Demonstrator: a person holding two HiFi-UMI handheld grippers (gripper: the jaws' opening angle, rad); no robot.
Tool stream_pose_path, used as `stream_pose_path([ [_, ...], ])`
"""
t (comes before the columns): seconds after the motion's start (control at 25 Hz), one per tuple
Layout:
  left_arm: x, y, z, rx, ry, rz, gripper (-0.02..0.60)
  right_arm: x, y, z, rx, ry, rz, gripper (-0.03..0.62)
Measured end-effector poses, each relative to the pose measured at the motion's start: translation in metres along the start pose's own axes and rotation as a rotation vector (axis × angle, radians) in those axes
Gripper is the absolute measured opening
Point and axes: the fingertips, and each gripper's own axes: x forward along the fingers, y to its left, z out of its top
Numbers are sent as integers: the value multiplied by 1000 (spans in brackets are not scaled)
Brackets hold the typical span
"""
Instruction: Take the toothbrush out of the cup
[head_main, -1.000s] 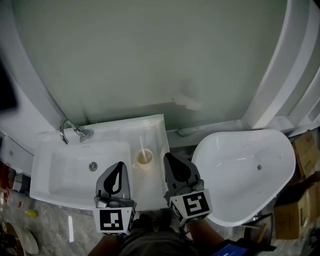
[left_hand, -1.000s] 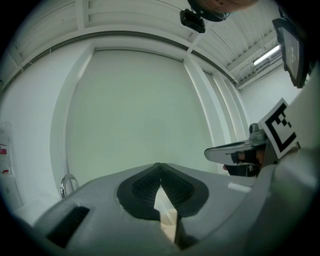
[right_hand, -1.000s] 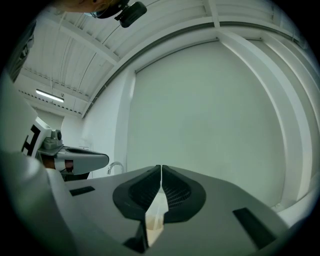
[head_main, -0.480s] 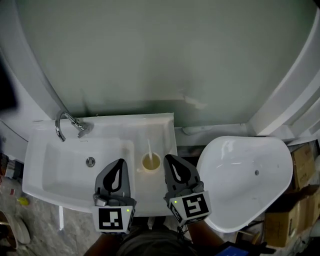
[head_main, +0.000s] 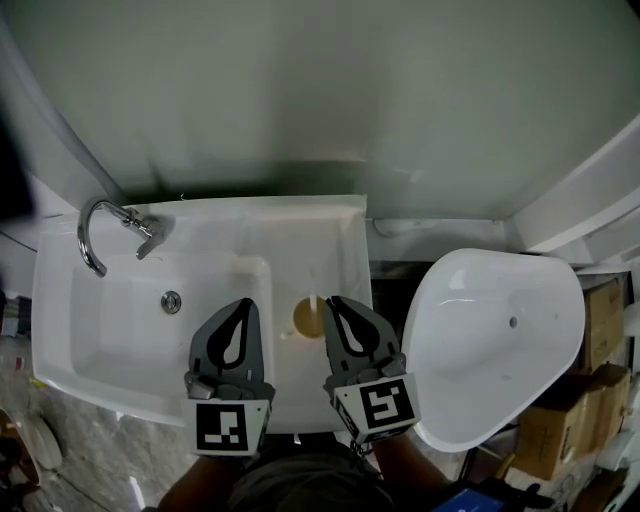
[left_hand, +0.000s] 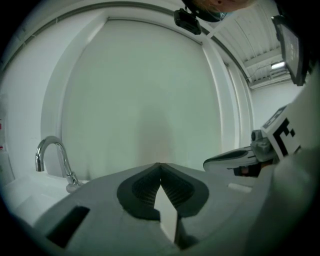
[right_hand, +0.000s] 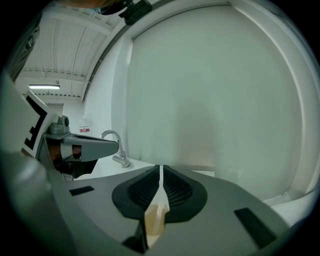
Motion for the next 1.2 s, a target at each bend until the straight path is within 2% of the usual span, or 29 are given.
stream_pose_path([
  [0.16,14,7,-8,-9,14,-6,11,15,1,-16,9,56,22,22],
  [0.2,18,11,-11,-16,22,-5,12,21,1,-21,12,71,22,45],
  [0.24,21,15,-15,-23,30,-3,12,27,1,-26,19,90,18,95],
  [0.28,25,18,-19,-29,38,-2,12,32,0,-31,27,109,13,110],
  [0.68,48,34,-45,-52,96,-3,11,60,-4,-60,33,200,28,110],
  [1.04,59,39,-51,-65,103,-13,12,69,-5,-70,17,246,18,107],
  [1.2,59,40,-51,-63,105,-10,11,70,-7,-72,2,274,14,86],
])
